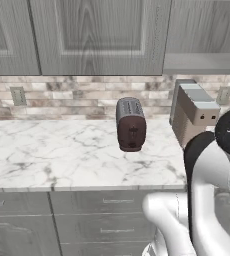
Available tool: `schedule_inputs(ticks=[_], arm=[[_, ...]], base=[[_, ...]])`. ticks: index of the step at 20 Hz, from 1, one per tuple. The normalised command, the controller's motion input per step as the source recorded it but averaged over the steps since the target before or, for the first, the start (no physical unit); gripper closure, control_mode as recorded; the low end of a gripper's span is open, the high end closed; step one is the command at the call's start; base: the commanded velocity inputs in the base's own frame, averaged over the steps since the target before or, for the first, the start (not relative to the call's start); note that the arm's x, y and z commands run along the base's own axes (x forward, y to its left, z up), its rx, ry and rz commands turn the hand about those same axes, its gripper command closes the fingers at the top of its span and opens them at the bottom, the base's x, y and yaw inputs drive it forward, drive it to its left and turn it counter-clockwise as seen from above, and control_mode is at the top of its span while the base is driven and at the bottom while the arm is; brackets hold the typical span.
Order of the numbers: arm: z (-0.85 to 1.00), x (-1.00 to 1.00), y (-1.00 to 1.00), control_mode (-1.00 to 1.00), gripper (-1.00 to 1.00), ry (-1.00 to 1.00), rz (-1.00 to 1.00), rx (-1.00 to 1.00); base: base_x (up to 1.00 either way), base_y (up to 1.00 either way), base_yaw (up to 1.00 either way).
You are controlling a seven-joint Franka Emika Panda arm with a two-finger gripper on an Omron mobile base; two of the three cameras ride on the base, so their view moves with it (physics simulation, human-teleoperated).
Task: Open the cabinet. Pick the soap dispenser and place it next to the sink. Then close the cabinet.
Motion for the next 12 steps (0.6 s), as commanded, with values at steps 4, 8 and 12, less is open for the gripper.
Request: schedule_inputs(ticks=[4, 8, 12], arm=[[-0.32, -0.39, -0.11, -1.0, -1.0, -0.1, 0.0, 0.0], [-0.33, -0.29, -0.02, -1.0, -1.0, -0.1, -0.09, 0.0], [-0.22, -0.04, -0.13, -1.0, -1.0, 0.0, -0.12, 0.0]], base=[[0.0, 0.0, 0.0], [0.0, 0.0, 0.0], [0.0, 0.0, 0.0]])
